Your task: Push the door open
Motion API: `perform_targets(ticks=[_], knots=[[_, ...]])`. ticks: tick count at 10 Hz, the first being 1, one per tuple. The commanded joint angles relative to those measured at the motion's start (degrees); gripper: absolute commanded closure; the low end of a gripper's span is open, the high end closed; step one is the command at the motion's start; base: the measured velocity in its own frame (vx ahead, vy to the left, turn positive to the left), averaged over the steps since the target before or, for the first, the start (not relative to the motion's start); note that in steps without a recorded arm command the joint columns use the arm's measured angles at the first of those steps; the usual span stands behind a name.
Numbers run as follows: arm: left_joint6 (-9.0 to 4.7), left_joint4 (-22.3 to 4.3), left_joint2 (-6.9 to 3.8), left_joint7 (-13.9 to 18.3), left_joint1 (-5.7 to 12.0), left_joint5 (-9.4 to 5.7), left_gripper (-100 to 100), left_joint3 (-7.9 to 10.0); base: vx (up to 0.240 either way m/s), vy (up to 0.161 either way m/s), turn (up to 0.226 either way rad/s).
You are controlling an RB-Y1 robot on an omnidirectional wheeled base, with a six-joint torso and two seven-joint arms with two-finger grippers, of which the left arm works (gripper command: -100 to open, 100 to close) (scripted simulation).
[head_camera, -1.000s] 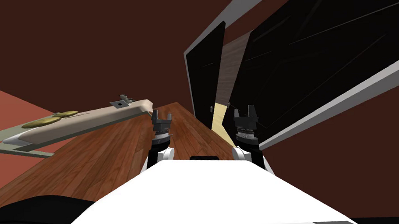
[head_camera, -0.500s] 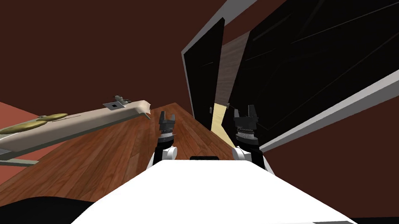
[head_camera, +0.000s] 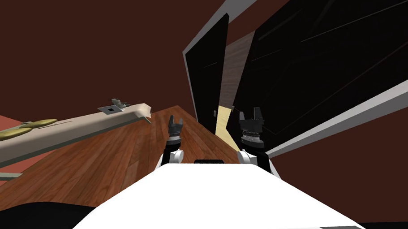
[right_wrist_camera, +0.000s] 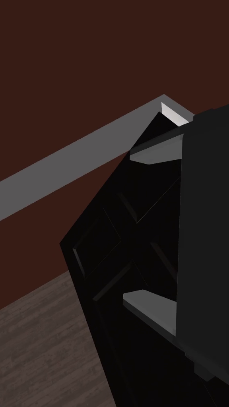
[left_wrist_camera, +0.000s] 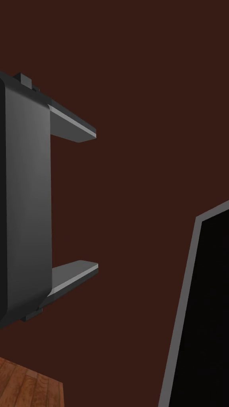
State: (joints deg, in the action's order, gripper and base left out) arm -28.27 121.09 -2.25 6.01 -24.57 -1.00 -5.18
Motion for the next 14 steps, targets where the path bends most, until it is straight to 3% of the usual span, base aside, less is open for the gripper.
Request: perform_targets(ticks=[1,14], knots=[[-0.42,-2.07,-0.26,-0.09,0.8,-0.07,-100,-0.85,0.089,0.003,-0.056],[-4.82,-23.18,-2.7,-0.31,9.02,-1.29,-100,-8.19,0.1,0.003,-0.064]])
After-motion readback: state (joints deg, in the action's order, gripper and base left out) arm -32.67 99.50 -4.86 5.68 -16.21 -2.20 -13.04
